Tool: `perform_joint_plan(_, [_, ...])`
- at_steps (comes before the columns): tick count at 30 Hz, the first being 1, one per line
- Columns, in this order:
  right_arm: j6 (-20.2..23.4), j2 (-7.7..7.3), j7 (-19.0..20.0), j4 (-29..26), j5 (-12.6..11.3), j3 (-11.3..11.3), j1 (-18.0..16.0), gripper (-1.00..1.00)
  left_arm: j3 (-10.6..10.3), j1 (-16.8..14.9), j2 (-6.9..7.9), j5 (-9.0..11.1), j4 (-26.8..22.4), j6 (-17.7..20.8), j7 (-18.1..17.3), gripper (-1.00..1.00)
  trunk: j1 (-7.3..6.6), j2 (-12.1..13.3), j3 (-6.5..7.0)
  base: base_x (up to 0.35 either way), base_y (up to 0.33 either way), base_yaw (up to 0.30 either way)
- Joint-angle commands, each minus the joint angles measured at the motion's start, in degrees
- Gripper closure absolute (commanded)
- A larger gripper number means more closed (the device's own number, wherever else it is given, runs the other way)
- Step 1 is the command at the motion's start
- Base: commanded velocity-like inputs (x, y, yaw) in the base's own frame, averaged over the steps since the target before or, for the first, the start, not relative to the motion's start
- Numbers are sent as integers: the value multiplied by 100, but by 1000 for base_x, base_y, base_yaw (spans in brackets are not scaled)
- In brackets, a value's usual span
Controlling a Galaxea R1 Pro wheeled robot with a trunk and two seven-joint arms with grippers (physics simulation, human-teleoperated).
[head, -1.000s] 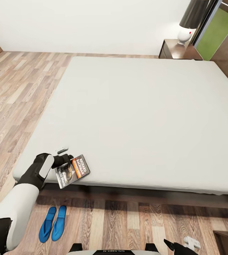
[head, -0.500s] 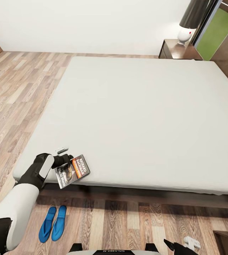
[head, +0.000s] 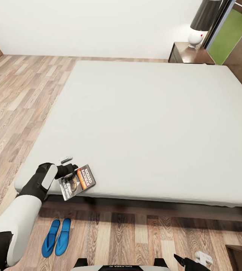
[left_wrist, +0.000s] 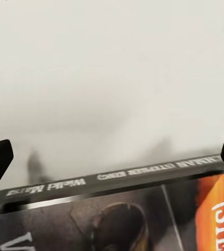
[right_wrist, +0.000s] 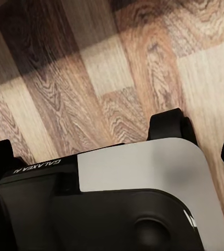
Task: In the bedroom, move the book from the bed onto either nightstand, and place the two sandals side by side next to the bed.
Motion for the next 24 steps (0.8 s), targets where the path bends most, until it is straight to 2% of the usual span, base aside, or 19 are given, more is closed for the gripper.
perform_joint_plan(1, [-18, -1, 25, 9, 36, -46, -3, -100, 4, -1, 0, 61, -8, 24, 44, -100, 0, -2, -3, 0, 0, 0])
perform_joint_plan(4, [-18, 1, 25, 9, 36, -46, -2, -100, 4, -1, 0, 61, -9, 24, 44, -100, 0, -2, -3, 0, 0, 0])
perform_joint_plan(24, [-18, 2, 25, 9, 36, -46, -4, -100, 12, -1, 7, 66, -34, 33, 44, -100, -439, 800, 356, 0, 0, 0])
